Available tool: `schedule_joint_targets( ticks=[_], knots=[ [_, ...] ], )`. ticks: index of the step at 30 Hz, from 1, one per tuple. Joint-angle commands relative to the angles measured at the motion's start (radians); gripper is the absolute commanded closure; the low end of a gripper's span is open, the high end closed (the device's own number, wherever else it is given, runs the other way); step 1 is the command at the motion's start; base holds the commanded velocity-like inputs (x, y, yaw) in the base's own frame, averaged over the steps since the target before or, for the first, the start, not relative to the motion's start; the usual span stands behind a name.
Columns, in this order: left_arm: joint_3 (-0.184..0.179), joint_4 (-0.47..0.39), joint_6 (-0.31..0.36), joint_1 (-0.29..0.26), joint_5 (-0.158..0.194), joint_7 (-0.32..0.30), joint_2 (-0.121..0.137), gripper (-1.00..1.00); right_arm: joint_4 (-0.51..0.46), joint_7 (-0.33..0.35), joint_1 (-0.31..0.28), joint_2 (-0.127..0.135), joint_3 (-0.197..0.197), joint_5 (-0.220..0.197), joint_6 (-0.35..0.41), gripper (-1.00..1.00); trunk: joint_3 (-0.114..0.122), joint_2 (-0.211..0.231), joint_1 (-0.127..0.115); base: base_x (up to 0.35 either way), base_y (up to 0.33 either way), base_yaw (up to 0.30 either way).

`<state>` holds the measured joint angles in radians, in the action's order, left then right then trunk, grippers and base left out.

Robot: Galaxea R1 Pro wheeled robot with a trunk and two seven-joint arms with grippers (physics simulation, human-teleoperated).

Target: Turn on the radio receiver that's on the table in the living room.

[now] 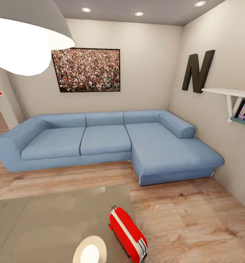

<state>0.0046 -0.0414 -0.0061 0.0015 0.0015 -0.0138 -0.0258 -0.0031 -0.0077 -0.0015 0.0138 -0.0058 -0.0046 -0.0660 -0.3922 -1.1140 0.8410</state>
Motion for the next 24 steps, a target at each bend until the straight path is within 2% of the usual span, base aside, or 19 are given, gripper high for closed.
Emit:
schedule_joint_targets(
  ticks=[1, 24],
  knots=[
    [0.000, 0.000, 0.000, 0.000, 0.000, 0.000, 0.000, -1.00, 0.000, 0.000, 0.000, 0.000, 0.000, 0.000, 0.000, -1.00, -0.002, 0.000, 0.000, 0.000, 0.000, 0.000],
    [0.000, 0.000, -0.001, 0.000, 0.000, 0.000, 0.000, -1.00, 0.000, 0.000, 0.000, 0.000, 0.000, 0.000, 0.000, -1.00, -0.039, 0.000, 0.000, 0.000, 0.000, 0.000]
  ],
)
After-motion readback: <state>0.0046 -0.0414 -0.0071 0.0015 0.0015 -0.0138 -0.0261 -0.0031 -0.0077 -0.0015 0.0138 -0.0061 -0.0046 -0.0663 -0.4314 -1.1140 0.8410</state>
